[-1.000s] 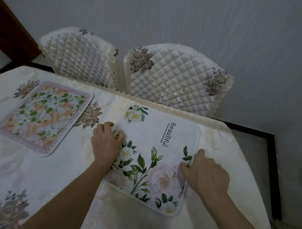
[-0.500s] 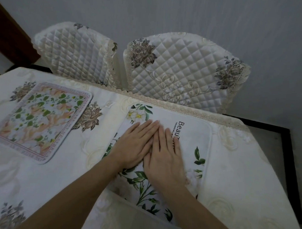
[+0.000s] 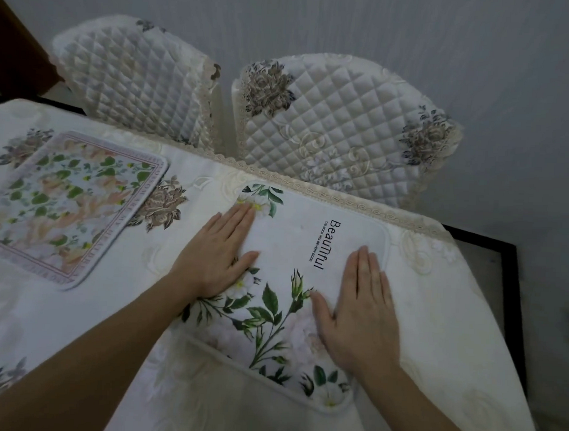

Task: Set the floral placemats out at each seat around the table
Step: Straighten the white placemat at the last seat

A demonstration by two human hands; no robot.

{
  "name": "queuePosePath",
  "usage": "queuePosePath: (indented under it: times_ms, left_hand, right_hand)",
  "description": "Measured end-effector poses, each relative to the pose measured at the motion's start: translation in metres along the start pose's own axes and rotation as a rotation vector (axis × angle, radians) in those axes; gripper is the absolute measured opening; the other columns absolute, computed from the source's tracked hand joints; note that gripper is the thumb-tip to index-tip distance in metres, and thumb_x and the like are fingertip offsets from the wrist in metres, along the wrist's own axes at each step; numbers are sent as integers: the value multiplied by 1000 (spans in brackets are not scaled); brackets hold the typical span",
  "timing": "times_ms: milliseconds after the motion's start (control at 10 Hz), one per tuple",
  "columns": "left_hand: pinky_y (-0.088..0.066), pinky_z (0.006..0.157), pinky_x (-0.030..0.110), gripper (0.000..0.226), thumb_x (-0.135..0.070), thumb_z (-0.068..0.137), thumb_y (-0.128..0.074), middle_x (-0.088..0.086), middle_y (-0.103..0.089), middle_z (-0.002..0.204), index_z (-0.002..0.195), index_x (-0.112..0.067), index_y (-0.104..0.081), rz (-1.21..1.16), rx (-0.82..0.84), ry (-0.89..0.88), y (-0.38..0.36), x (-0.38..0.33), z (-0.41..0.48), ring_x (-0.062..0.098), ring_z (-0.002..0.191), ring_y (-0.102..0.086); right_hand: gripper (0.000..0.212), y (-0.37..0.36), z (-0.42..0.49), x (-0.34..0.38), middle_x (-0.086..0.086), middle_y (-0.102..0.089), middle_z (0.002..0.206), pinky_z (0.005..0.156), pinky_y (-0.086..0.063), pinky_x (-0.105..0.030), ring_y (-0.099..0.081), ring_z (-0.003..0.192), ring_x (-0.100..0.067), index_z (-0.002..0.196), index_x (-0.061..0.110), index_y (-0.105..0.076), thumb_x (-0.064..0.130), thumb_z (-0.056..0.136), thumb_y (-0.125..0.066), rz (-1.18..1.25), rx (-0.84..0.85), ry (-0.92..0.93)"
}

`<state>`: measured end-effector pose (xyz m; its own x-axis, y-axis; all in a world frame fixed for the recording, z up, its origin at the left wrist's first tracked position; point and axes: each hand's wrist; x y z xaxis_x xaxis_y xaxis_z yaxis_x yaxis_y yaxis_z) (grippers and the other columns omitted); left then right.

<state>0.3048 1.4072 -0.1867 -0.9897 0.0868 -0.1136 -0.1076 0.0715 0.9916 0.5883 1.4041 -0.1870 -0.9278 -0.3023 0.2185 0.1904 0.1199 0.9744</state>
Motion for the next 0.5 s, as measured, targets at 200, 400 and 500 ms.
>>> queuePosePath:
  times_ms: [200,400,500]
  left_hand:
    - [-7,125,45,76,-61,98,-6,1,12,167,158,-16,8,68,54,82,9,-5,-3,12,153,12]
    - [-11,123,51,67,-54,101,-17,7,-10,167,158,-18,-10,32,94,376,40,-71,-26,23,153,-11]
    - [-19,122,49,65,-57,98,-23,3,-28,163,155,-25,-23,-80,8,382,59,-115,-60,24,149,-26]
  right_hand:
    - [91,0,0,4,-12,7,165,124,-3,-40,8,152,-20,156,5,2,68,94,-19,35,-30,2]
    - [91,24,0,-7,-14,7,165,124,-2,-41,7,152,-24,156,6,6,69,94,-13,19,131,70]
    - [86,56,-11,-18,-12,1,166,124,-5,-42,0,152,-25,157,9,1,66,95,-18,6,189,128]
Point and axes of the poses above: each hand's wrist, its own z-axis towards the middle knuckle, its own y-axis out of the back of the hand, x = y × z
